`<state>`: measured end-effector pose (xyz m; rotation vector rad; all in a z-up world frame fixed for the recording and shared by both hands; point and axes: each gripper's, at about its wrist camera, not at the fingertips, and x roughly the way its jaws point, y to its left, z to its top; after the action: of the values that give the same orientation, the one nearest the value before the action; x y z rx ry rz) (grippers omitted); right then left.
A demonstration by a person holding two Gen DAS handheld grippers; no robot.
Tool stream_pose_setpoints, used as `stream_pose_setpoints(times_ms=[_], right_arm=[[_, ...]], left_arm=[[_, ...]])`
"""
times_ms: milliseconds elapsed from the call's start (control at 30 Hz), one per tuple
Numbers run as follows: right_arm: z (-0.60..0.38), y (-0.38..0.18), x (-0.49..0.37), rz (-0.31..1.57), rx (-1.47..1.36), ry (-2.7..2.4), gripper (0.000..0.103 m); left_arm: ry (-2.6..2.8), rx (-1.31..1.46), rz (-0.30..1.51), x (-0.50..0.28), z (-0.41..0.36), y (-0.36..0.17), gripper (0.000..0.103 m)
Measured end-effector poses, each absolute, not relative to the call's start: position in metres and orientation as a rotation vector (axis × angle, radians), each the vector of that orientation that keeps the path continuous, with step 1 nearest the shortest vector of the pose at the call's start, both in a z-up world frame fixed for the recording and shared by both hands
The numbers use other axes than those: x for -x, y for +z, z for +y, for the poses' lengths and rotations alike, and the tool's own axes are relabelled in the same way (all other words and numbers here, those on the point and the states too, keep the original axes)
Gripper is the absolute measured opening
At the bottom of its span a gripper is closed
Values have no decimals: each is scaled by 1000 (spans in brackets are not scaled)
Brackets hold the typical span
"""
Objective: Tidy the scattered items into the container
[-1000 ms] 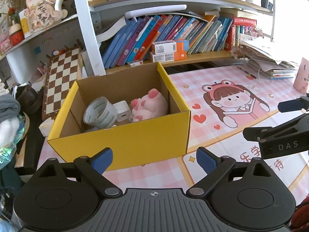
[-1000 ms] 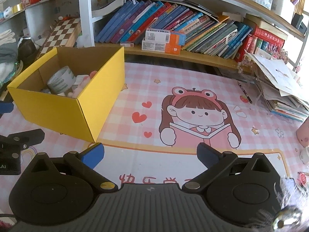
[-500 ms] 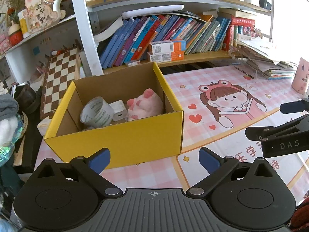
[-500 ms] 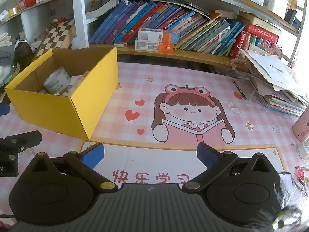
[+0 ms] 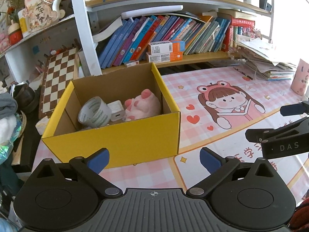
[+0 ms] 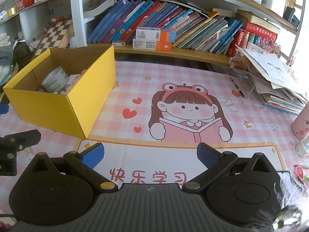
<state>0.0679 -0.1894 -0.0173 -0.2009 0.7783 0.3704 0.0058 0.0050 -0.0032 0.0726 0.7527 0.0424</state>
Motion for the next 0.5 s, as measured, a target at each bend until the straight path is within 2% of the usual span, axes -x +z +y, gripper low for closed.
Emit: stream_pose_setpoints(times_ms=[500], right_arm=[[-187, -19, -69, 784, 205, 378, 103]], left_arm=[[48, -78, 756, -6, 5, -3, 103]])
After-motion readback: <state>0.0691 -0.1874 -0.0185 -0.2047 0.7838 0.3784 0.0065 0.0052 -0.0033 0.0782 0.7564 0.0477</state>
